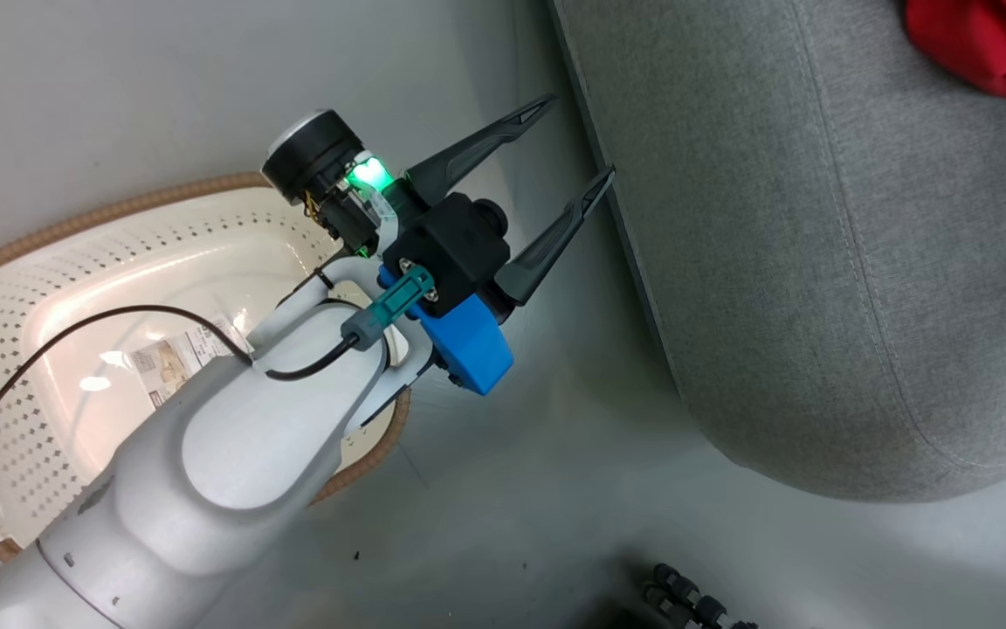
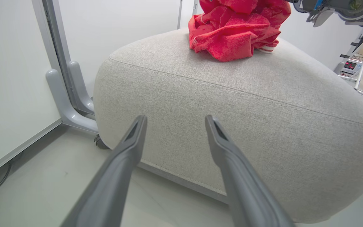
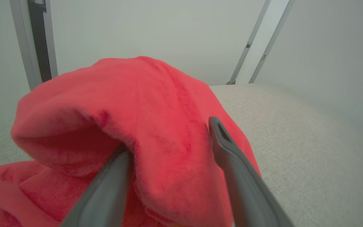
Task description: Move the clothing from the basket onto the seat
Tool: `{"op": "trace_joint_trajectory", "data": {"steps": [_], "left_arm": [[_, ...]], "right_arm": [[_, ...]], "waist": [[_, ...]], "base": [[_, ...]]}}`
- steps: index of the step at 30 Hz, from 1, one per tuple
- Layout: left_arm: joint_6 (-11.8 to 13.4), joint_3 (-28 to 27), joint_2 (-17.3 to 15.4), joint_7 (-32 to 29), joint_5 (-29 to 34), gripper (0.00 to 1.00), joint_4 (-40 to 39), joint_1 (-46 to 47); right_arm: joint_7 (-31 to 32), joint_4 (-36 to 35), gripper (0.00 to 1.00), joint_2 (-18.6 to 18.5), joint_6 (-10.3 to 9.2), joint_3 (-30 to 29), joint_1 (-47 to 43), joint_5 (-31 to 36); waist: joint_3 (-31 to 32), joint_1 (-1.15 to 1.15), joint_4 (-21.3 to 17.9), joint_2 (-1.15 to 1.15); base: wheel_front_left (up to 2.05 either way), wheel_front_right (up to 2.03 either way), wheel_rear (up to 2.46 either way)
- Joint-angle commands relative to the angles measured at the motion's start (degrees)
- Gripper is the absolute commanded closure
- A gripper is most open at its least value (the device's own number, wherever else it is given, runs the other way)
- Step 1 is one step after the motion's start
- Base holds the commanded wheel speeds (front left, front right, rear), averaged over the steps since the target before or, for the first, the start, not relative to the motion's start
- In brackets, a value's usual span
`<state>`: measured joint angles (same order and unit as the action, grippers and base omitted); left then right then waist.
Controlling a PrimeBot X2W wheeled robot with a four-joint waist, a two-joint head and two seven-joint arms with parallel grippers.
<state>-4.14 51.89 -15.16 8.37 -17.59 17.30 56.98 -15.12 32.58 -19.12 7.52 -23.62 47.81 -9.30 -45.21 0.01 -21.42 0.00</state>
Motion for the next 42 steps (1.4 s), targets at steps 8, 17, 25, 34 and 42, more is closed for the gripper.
{"op": "trace_joint_trajectory", "data": {"steps": [8,17,25,34,42], "left_arm": [[1.39,-1.17,1.73,4.65,-2.23,0.00,3.38,-3.25],[4.14,-6.15,2.36,6.89,-5.05,0.00,5.65,-8.60],[6.10,-14.01,1.99,6.83,-4.92,0.00,2.40,-15.59],[7.30,-26.70,2.81,6.84,-2.20,0.00,-1.82,-27.40],[6.12,-35.23,4.97,6.84,1.44,0.00,-5.76,-36.01]], "right_arm": [[-0.04,-6.37,0.00,-0.05,-0.06,4.67,-11.37,0.27],[-0.04,-14.70,0.00,1.17,-0.06,9.87,-19.46,0.98],[-0.04,-19.82,0.00,3.00,-0.06,15.95,-22.75,1.32],[-0.04,-23.54,0.00,5.30,-0.06,22.23,-27.73,1.12],[-0.04,-23.72,0.00,7.17,-0.06,24.89,-31.69,1.23]], "waist": [[8.71,-0.01,1.97,0.00],[18.84,-0.01,5.35,0.00],[25.04,-0.01,8.80,0.00],[32.55,-0.01,14.68,0.00],[36.80,-0.01,18.54,0.00]], "base": [[0.00,0.00,0.00],[0.00,0.00,0.00],[0.00,0.00,0.00],[0.00,0.00,0.00],[0.00,0.00,0.00]]}}
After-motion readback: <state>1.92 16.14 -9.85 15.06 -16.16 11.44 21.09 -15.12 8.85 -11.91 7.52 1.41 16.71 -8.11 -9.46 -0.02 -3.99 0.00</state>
